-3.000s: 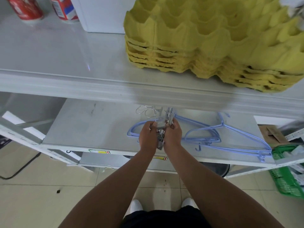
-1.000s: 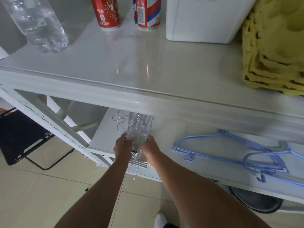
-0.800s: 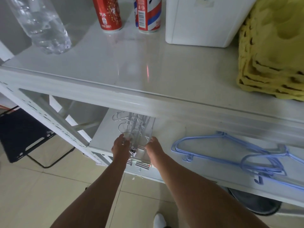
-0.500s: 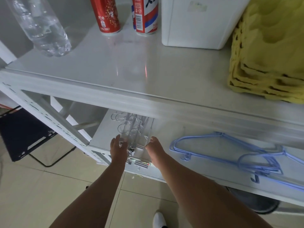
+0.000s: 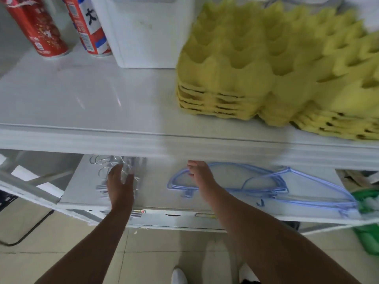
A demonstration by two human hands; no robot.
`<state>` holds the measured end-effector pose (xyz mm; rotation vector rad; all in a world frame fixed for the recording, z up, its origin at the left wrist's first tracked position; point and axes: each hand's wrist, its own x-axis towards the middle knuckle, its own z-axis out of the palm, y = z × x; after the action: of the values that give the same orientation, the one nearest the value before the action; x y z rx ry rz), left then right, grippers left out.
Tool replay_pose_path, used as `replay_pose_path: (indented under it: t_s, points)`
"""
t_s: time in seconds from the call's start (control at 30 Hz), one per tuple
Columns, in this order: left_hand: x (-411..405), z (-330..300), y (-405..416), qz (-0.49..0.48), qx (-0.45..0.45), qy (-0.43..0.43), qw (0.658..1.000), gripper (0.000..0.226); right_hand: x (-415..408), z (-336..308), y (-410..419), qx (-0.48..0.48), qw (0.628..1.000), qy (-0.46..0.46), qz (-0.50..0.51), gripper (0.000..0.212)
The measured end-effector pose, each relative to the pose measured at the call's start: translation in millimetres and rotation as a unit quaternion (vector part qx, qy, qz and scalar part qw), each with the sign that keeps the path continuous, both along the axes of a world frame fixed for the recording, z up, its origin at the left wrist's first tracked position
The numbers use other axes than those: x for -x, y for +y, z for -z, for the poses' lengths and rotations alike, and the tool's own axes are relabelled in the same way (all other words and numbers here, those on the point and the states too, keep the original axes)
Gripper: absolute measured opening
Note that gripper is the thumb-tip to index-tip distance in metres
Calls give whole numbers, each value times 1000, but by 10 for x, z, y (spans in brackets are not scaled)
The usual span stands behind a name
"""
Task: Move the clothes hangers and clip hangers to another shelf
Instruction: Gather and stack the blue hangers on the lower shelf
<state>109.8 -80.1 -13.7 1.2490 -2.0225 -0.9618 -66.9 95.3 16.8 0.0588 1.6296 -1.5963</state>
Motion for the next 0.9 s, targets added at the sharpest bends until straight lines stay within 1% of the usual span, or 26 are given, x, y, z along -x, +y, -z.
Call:
replay_pose_path:
  t_s: [0.03, 0.07, 0.1, 0.13, 0.17, 0.23, 0.27, 0.33, 0.37, 0.4, 0.43, 0.47, 0.5, 0.53, 0.57, 0.67, 0.73, 0.8, 0.83, 0.9]
  points:
    - [162, -30, 126, 19, 5, 17, 1000, 39, 192, 102, 209, 1, 998, 61, -6, 31]
    - [357, -46, 298, 32, 1, 31, 999, 36, 357, 158, 426, 6, 990, 138, 27, 26]
    - [562, -88, 521, 48, -18, 32, 998, 34, 444, 116, 638, 30, 992, 102, 64, 19]
    - [752, -107, 769, 66, -38, 46, 996, 32, 510, 72, 856, -22, 982, 130, 131, 11]
    - [925, -125, 1023, 89, -58, 57, 993, 30, 605, 43, 1101, -57, 977, 120, 165, 7]
    - [1255, -111, 1534, 141, -95, 63, 983, 27, 805, -19, 1627, -75, 972, 119, 186, 16]
    - [1401, -112, 1801, 161, -126, 53, 977, 27, 903, -29, 1877, -82, 967, 124, 206, 17]
    - [1648, -40, 2267, 190, -191, 11, 963, 38, 1040, -77, 2351, -71, 959, 116, 248, 15]
    - [1740, 19, 2460, 197, -223, -12, 955, 49, 1107, -48, 2571, -72, 957, 110, 258, 17]
    - [1808, 75, 2621, 201, -242, -34, 948, 62, 1157, -38, 2792, -73, 958, 104, 256, 18]
    - [1863, 137, 2741, 208, -250, -62, 944, 69, 1211, -13, 2990, -73, 960, 98, 253, 19]
    - [1899, 155, 2850, 215, -242, -100, 941, 66, 1268, 21, 3166, -79, 961, 87, 251, 18]
    - [1936, 171, 2932, 215, -224, -128, 942, 56, 1317, 65, 3330, -87, 961, 80, 250, 16]
    - [1977, 195, 2991, 209, -206, -134, 947, 48, 1370, 114, 3476, -103, 960, 80, 247, 14]
    - [2010, 177, 3047, 200, -197, -126, 951, 45, 1419, 176, 3608, -119, 958, 79, 250, 12]
    - [2104, 166, 3121, 181, -193, -101, 959, 45, 1511, 321, 3960, -167, 948, 57, 266, 15]
    - [2130, 154, 3177, 179, -219, -83, 956, 50, 1523, 375, 4171, -189, 947, 59, 252, 18]
    - [2116, 125, 3238, 168, -245, -41, 954, 58, 1521, 433, 4322, -195, 950, 42, 240, 20]
    - [2105, 143, 3250, 157, -251, -23, 955, 56, 1520, 458, 4378, -197, 953, 29, 229, 21]
    - [2079, 157, 3251, 146, -258, -14, 955, 38, 1529, 479, 4441, -209, 958, 9, 195, 24]
